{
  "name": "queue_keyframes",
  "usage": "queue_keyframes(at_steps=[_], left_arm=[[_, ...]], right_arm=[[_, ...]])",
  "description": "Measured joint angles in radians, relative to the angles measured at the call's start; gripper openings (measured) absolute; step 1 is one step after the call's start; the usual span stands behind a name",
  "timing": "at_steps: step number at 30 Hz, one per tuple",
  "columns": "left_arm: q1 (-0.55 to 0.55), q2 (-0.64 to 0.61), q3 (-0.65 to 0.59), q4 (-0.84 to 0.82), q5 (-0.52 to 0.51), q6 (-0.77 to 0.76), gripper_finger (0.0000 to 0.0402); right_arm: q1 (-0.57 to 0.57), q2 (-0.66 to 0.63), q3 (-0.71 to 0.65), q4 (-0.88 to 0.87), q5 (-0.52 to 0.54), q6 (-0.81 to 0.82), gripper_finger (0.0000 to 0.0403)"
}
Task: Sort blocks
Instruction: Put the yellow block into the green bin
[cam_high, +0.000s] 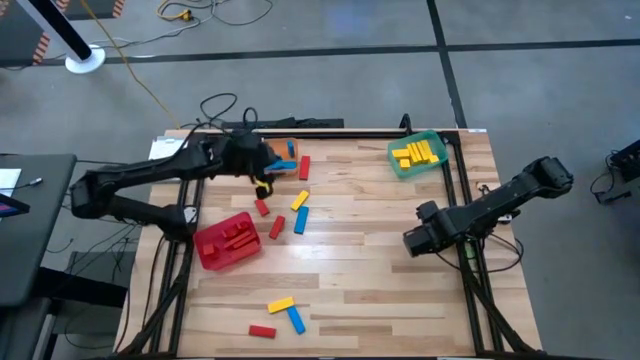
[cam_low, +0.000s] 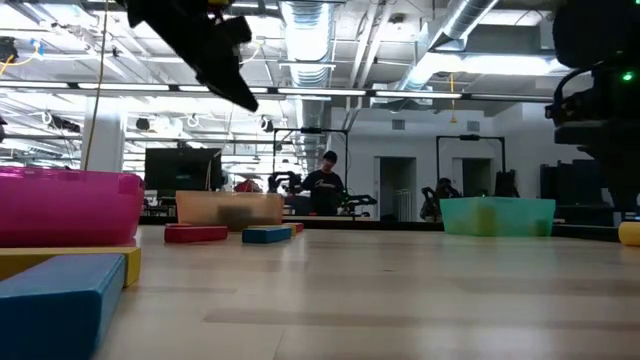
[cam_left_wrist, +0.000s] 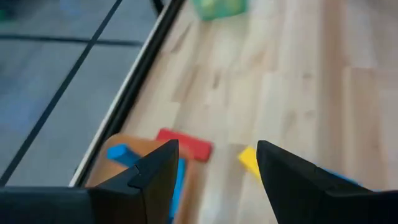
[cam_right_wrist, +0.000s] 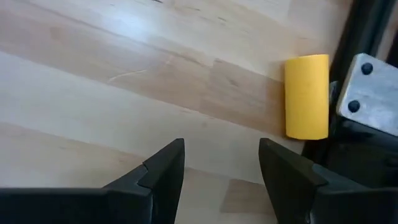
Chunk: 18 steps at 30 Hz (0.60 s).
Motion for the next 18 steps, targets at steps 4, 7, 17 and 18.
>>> queue_keyframes(at_steps=[4,7,17,18], left_arm=[[-0.089,-0.021,0.000,-0.001,-0.004,-0.004,0.0211],[-0.147,-0.021,0.000,-0.004,-0.026,-0.010,0.0211],[-0.257,-0.019,0.000,-0.005,-0.070,-0.022,0.0210],[-0.261,-0.019,0.000,-0.005,-0.070,-0.023,0.0210]], right_arm=[[-0.004,0.000,0.005,0.031,0.004,-0.164,0.0221],[-0.023,0.001,0.005,0.056,-0.010,-0.297,0.0221],[-0.169,0.001,0.005,-0.015,-0.097,-0.676,0.0221],[-0.187,0.001,0.005,-0.012,-0.097,-0.712,0.0221]])
